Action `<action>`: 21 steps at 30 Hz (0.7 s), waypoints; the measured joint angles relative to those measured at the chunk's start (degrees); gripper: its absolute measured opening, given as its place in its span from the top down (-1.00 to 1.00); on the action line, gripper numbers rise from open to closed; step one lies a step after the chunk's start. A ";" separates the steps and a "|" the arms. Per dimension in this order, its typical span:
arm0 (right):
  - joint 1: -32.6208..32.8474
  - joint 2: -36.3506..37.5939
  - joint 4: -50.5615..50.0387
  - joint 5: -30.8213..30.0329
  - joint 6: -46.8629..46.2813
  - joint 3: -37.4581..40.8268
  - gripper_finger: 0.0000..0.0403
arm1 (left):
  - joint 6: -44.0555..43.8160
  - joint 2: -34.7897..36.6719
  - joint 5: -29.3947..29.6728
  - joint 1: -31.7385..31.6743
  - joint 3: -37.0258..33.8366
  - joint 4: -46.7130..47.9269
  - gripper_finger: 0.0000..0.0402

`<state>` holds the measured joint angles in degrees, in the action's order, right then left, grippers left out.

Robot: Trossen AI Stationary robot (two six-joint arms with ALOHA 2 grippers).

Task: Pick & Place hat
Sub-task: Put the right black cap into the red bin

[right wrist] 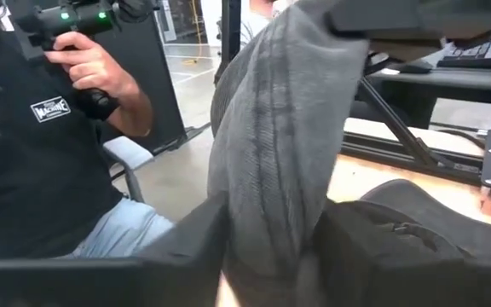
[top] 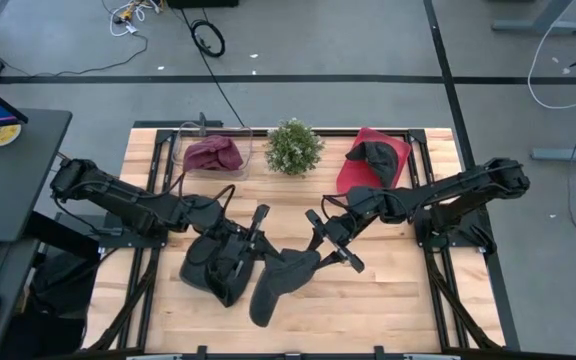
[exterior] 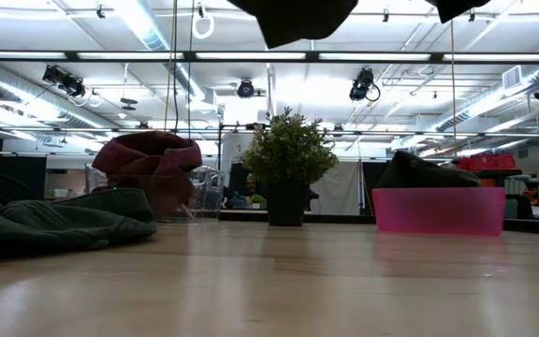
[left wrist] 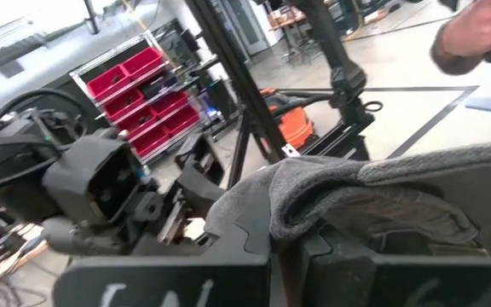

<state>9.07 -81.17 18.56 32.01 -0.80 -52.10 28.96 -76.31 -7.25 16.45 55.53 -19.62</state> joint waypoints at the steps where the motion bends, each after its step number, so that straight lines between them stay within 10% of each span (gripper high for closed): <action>1: 0.18 0.00 -0.29 0.00 0.00 0.00 0.33 | 0.08 0.00 0.58 0.00 0.00 0.00 0.98; 5: 0.19 0.03 -1.29 -0.71 0.28 0.00 0.89 | -1.27 0.00 4.44 0.00 0.00 0.00 0.92; 21: 5.67 16.25 -20.25 -38.25 -6.54 0.02 0.90 | -0.62 0.00 38.60 3.48 0.00 3.15 0.46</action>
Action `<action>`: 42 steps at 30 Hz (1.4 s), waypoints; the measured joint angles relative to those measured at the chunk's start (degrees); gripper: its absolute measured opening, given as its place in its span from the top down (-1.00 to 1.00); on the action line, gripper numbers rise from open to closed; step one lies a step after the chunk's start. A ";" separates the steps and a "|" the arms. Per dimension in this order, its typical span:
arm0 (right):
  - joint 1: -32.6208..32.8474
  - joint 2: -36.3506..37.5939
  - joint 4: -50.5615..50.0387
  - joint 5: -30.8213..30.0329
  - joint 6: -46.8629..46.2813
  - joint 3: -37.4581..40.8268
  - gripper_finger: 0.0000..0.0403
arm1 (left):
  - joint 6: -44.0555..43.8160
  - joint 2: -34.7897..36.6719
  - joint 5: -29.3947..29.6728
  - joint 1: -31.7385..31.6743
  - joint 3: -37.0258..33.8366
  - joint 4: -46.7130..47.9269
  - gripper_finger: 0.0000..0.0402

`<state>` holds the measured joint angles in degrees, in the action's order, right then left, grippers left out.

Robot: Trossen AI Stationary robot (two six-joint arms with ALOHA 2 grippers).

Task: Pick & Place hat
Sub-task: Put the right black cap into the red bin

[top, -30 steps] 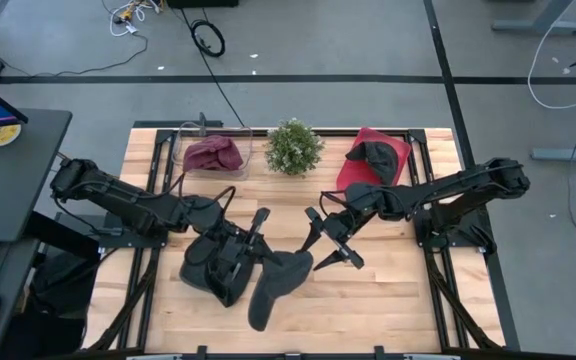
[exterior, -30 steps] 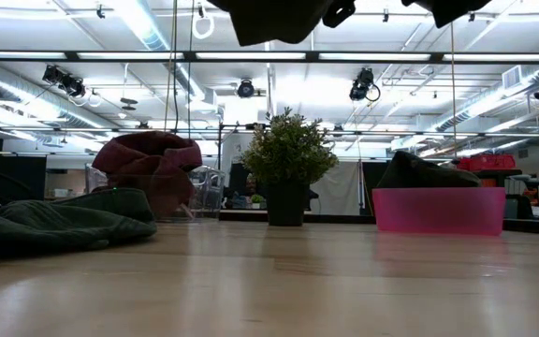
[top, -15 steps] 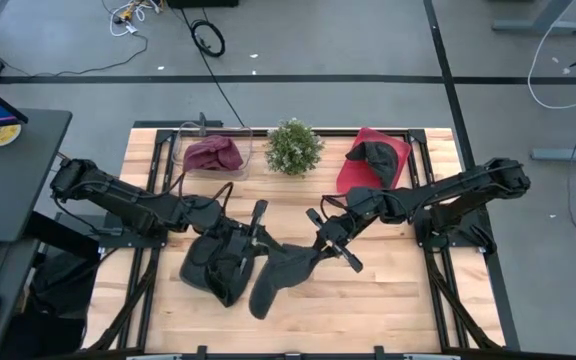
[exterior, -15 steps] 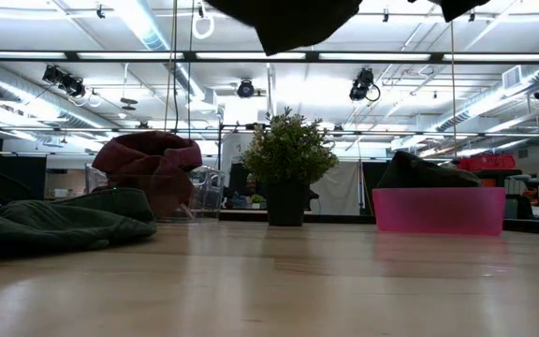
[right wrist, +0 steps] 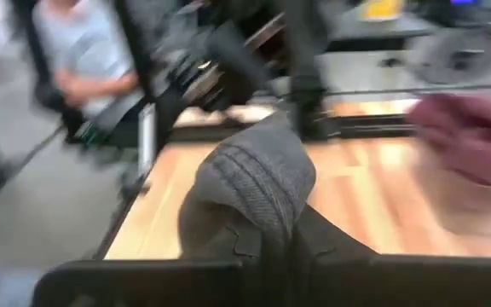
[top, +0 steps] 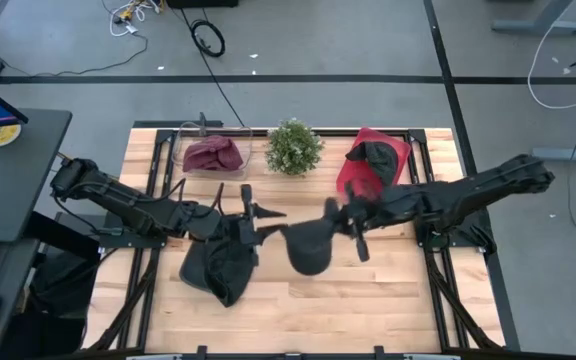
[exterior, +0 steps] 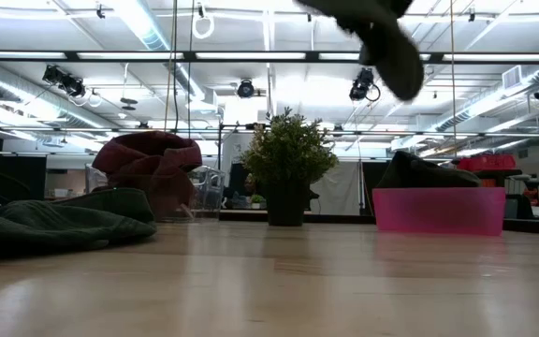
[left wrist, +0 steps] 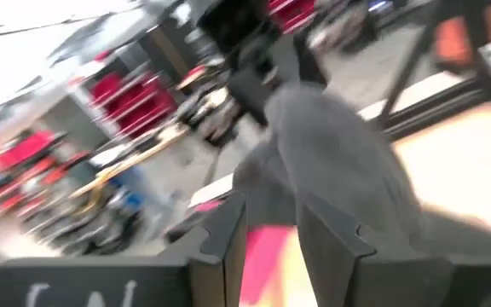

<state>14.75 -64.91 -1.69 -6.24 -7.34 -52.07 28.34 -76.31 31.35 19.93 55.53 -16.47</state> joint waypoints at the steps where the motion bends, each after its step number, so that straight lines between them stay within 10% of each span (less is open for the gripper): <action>1: 0.24 1.32 -0.43 -2.99 -2.16 0.00 0.90 | 0.00 0.00 2.33 0.26 0.00 0.04 0.46; 9: 0.13 11.97 -12.88 -35.75 -24.52 0.00 0.90 | -0.51 0.00 8.19 1.07 0.02 0.17 0.45; 14: 0.13 14.94 -12.32 -45.18 -27.56 0.00 0.90 | -0.70 0.00 7.50 1.61 0.02 0.13 0.45; 28: 0.08 3.58 20.75 -40.88 -14.58 0.00 0.90 | -2.94 -0.61 0.19 -0.59 0.04 -9.94 0.36; 42: -4.65 -6.94 38.73 -28.91 -16.02 0.00 0.90 | 10.04 -0.68 -5.08 -1.84 0.04 -10.62 -0.58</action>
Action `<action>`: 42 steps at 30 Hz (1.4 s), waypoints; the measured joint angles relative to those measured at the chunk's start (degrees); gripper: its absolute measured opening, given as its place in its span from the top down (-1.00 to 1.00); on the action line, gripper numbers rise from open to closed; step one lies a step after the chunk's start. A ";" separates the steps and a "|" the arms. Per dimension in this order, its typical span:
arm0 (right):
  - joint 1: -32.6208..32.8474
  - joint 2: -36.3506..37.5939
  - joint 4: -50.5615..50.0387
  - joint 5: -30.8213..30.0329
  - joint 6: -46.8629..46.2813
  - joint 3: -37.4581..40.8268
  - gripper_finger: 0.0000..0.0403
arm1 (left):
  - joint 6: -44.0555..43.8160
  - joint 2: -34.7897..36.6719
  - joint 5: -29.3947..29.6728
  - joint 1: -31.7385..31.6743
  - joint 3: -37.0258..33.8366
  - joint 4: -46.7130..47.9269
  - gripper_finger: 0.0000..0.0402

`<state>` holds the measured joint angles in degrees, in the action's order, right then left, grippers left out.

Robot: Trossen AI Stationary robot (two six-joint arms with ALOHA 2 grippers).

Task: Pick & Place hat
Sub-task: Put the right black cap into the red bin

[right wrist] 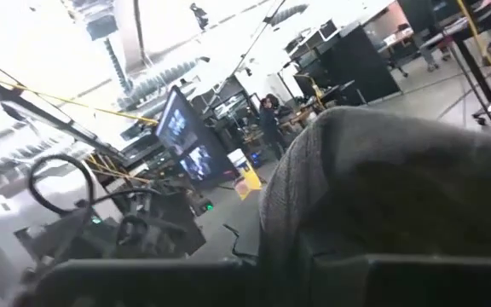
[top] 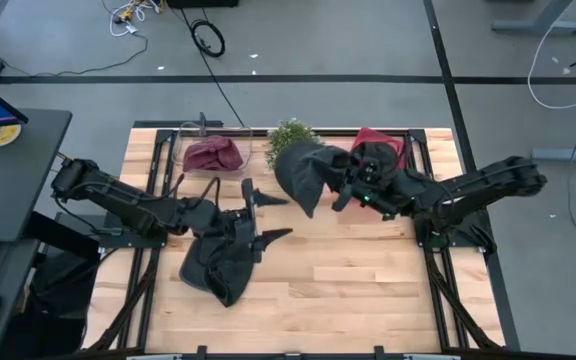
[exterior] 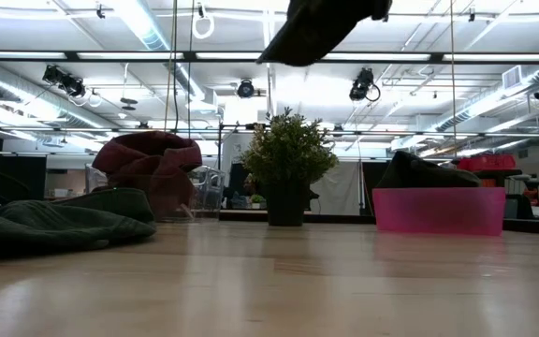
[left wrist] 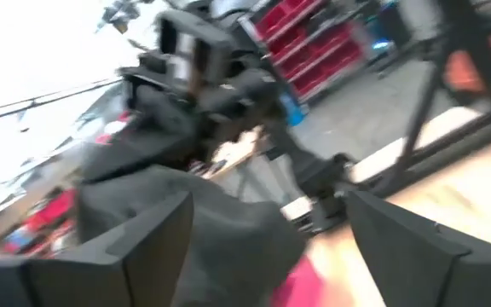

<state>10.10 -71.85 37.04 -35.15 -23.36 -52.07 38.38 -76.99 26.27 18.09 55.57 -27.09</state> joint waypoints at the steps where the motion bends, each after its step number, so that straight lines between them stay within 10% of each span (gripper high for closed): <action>1: -0.33 -0.59 0.24 0.09 -0.13 0.00 0.90 | 0.34 -0.02 1.33 0.00 0.00 -0.97 -0.61; 12: -3.77 -6.76 8.42 0.12 -0.11 0.00 0.90 | 4.22 -5.07 12.02 0.00 -0.03 -3.96 -0.62; 20: -4.31 -9.49 10.40 0.28 -1.14 0.00 0.90 | 19.60 -14.79 24.56 0.09 0.48 -26.58 -0.61; 42: -4.38 -9.01 8.47 1.68 1.38 0.00 0.91 | 28.04 -25.07 51.78 -1.75 14.19 -23.56 -0.49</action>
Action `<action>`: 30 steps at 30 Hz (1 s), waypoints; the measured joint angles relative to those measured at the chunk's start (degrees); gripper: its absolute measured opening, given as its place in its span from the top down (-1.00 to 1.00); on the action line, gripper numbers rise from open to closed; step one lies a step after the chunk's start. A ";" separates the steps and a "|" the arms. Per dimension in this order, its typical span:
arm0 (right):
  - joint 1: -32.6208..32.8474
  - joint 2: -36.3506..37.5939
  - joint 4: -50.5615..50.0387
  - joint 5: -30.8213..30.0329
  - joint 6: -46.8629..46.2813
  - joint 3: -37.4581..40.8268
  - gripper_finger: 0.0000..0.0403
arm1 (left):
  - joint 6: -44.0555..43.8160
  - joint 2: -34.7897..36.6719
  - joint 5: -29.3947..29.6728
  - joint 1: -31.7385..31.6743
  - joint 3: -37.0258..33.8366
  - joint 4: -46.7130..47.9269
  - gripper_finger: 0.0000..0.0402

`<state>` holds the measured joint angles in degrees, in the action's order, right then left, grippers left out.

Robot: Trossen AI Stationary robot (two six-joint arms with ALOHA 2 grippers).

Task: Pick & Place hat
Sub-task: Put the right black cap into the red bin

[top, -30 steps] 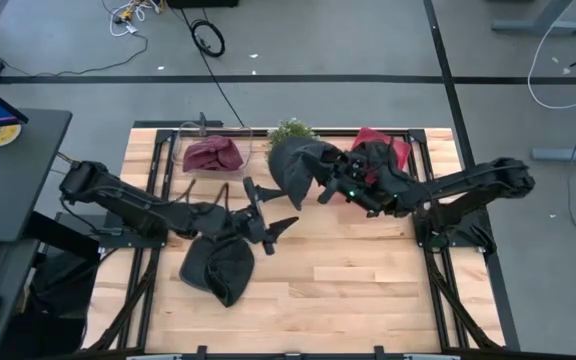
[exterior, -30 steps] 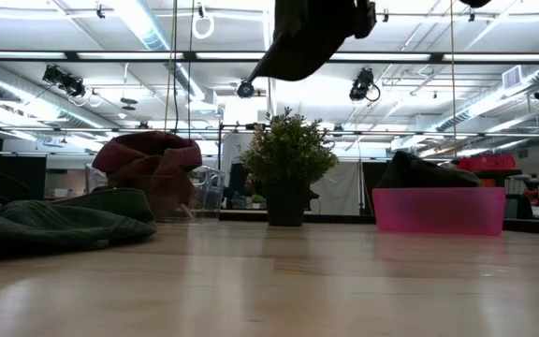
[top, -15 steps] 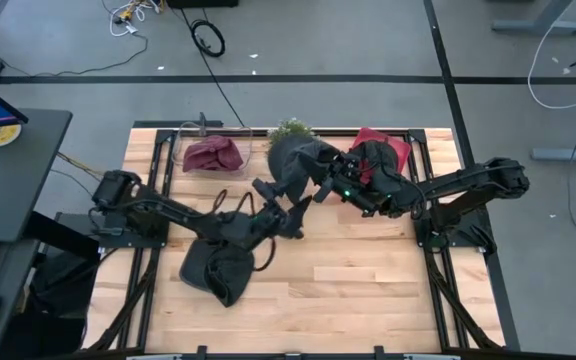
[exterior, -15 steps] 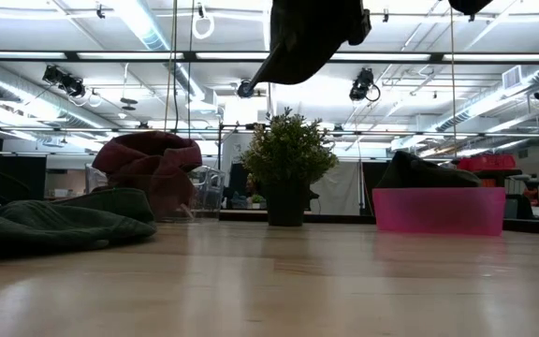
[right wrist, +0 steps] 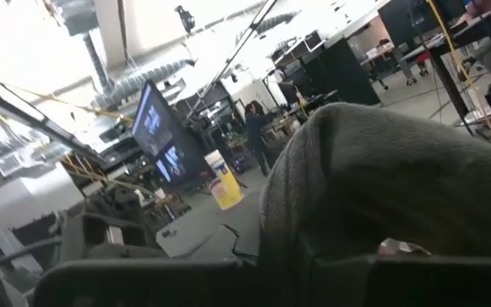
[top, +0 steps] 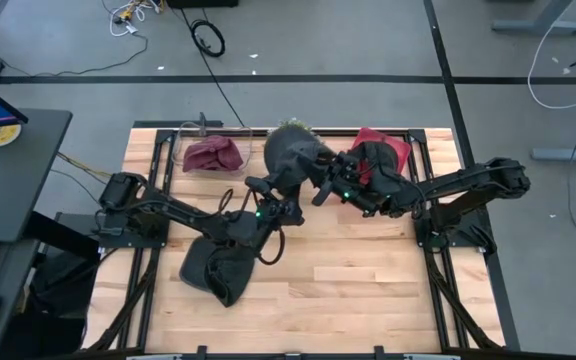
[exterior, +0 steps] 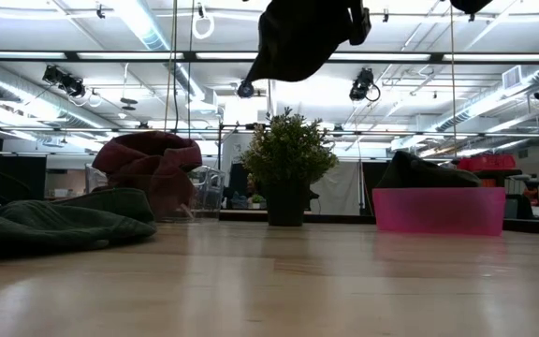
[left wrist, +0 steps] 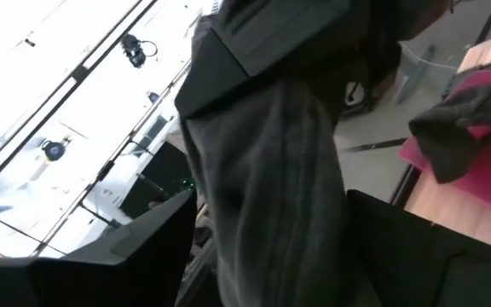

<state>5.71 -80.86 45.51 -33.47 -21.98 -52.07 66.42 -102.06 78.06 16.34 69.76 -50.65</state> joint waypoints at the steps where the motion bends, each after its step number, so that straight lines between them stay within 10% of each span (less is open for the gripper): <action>1: 0.00 0.00 -0.45 0.09 0.00 0.00 0.91 | 0.01 0.00 0.13 0.00 0.00 -0.08 -0.46; 9: 0.60 0.39 -1.66 1.57 1.09 0.00 0.91 | -0.02 0.00 0.41 0.44 0.00 0.66 -0.04; 17: 2.00 0.39 -3.05 1.57 1.51 0.02 0.90 | -1.25 0.02 0.79 0.42 0.00 6.84 0.90; 30: 6.93 11.41 -22.98 4.38 10.37 0.02 0.04 | -1.19 1.07 0.79 2.42 -0.04 8.57 0.98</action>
<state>12.64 -69.44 22.53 -29.09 -11.61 -52.05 65.23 -100.99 78.85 18.76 69.71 -42.09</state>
